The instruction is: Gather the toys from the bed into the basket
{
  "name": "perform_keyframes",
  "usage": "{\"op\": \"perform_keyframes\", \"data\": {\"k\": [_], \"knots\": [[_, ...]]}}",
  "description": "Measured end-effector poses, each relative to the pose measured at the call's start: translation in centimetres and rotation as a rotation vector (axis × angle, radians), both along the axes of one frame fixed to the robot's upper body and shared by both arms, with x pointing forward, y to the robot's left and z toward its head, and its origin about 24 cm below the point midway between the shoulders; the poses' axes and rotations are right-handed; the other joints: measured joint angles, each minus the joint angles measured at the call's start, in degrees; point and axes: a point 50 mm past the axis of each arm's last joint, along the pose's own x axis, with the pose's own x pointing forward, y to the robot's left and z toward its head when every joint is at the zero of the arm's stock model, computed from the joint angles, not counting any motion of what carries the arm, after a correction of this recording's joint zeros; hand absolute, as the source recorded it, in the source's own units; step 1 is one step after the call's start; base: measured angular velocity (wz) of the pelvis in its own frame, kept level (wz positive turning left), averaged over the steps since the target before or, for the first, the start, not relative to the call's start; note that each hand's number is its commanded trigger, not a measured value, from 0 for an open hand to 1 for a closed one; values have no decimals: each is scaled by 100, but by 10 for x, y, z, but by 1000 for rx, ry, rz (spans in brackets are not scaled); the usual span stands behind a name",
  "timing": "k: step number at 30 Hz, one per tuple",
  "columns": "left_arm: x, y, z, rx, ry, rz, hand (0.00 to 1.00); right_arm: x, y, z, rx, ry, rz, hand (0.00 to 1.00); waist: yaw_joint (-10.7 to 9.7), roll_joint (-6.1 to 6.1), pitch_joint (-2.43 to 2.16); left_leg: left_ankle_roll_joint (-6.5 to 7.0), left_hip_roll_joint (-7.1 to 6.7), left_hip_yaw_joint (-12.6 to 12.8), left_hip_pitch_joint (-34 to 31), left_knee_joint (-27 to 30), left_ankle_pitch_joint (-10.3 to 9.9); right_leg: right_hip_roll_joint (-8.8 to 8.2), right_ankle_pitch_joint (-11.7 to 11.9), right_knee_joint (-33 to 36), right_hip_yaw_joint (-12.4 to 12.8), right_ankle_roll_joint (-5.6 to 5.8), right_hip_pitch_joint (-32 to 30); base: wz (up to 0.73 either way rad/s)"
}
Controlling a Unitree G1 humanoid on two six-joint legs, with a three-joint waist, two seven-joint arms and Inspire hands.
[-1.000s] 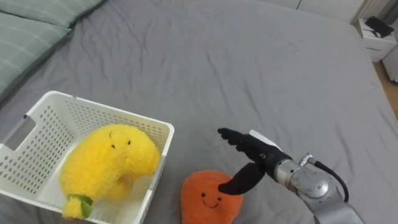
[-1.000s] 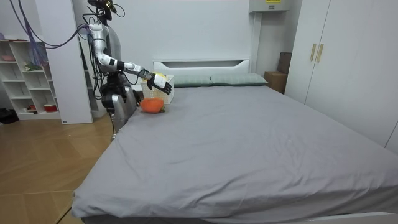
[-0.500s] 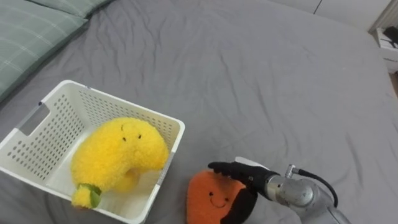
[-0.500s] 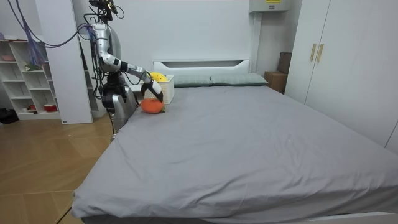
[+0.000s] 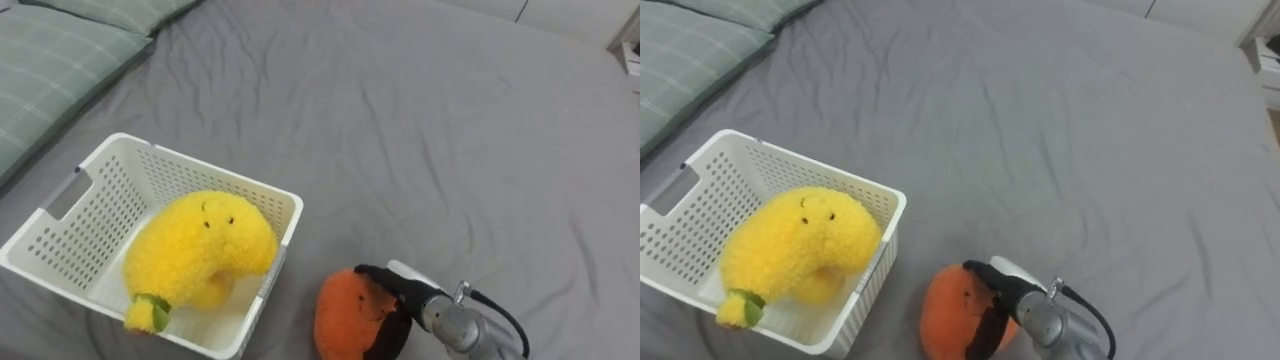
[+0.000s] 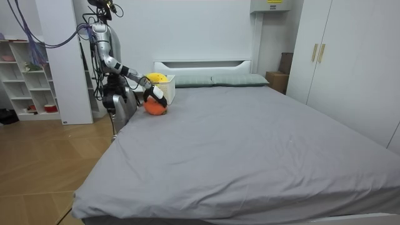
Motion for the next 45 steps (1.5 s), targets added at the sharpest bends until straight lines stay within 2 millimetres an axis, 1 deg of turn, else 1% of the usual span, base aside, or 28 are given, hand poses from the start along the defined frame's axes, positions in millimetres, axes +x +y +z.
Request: {"op": "perform_keyframes", "data": {"k": [1,2,3,4,5,8,12,14,17,18,21,23,26,29,30,32,33,35,37,38,40,44,45], "knots": [[-1,0,0,6,-6,1,0,-1,0,-3,-5,-17,-15,7,0,16,9,0,0,1,-1,3,0,-6,0,0,-45,0,4,3],[-2,0,0,9,-9,1,0,-2,0,-5,-7,-21,-23,24,-2,21,11,0,0,-3,-1,5,1,-7,0,0,-56,0,8,4],[-3,0,0,11,-11,3,0,-4,0,-8,-14,-25,-38,35,-3,30,16,0,-4,-19,-5,10,1,-10,0,-1,-78,0,12,9],[-4,-1,0,15,-11,7,0,-5,-1,-9,-22,-35,-51,78,-6,33,18,1,-12,-55,-16,18,1,-20,-1,-1,-124,2,19,10],[-5,-1,0,18,-13,9,0,-5,-2,-9,-25,-43,-56,100,-5,33,18,1,-15,-73,-16,22,1,-21,-2,-2,-129,3,25,13],[-12,-3,-1,28,0,20,0,-4,-3,-10,-34,-119,-85,100,20,37,21,0,-30,-171,-29,47,2,-21,-4,-20,-192,7,58,15],[-14,-4,-2,33,3,25,0,-5,-8,-12,-54,-191,-148,100,128,40,14,-1,-63,-295,-121,119,4,-39,-4,-76,-331,6,67,16],[-18,-4,-2,36,11,27,0,-5,-9,-13,-47,-209,-179,100,139,81,22,-1,-82,-317,-118,123,5,-41,-4,-82,-344,7,93,8],[-29,-2,-3,53,31,39,0,-7,-12,-15,-43,-229,-227,100,137,144,22,0,-82,-322,-102,123,5,-46,-5,-92,-354,9,119,1],[-32,-2,-3,54,34,41,0,-7,-14,-16,-42,-235,-251,100,136,163,15,0,-82,-323,-103,123,5,-46,-5,-92,-355,10,119,0],[-34,-2,-3,54,37,42,0,-6,-17,-17,-32,-247,-299,100,135,174,11,0,-82,-326,-103,124,6,-46,-6,-93,-356,11,121,0],[-34,-2,-3,55,35,42,0,-5,-17,-15,-25,-257,-310,100,124,170,9,0,-85,-325,-103,123,7,-47,-7,-93,-362,12,122,0],[-33,-2,-3,55,31,41,0,-2,-18,-13,-1,-281,-340,100,96,146,-7,1,-76,-327,-103,124,7,-52,-7,-94,-368,13,124,0],[-30,-2,-2,51,22,40,0,2,-24,-9,24,-312,-383,100,27,136,-14,5,-78,-319,-95,124,9,-58,-7,-95,-369,14,132,0],[-30,-2,-2,49,21,39,0,3,-27,-7,35,-320,-407,100,-37,133,-17,5,-79,-311,-87,121,9,-60,-8,-94,-373,17,138,0],[-29,-2,-2,43,15,38,0,6,-30,-2,50,-344,-431,100,-88,140,-17,6,-79,-302,-84,120,9,-60,-8,-92,-368,18,137,0],[-29,-1,-2,36,14,34,0,10,-31,3,69,-366,-445,100,-185,136,-19,6,-78,-298,-77,120,9,-60,-8,-92,-364,17,139,-4],[-28,0,-2,32,10,29,0,17,-31,14,94,-418,-445,100,-226,134,-20,6,-70,-260,-33,109,9,-53,-8,-89,-308,17,145,-11],[-25,3,-1,31,-10,30,0,28,-35,36,131,-530,-455,100,-331,122,-29,6,-57,-193,-10,88,9,-47,-8,-87,-258,17,150,-12],[-24,4,0,31,-13,31,0,30,-36,42,142,-559,-465,100,-337,117,-32,6,-51,-161,-2,85,9,-44,-7,-87,-250,17,150,-9],[-20,7,0,32,-19,32,0,37,-42,60,217,-647,-530,100,-372,98,-45,5,-32,-116,64,73,8,-39,-6,-84,-184,16,174,-12],[-15,9,1,16,-36,18,0,44,-53,82,305,-741,-609,100,-377,118,-36,8,-19,-29,113,51,3,-29,-6,-79,-110,16,173,-12],[-15,9,1,9,-39,19,0,46,-54,93,342,-775,-617,100,-420,130,-36,7,-11,-4,103,47,3,-25,-4,-74,-108,14,148,-7]]}}
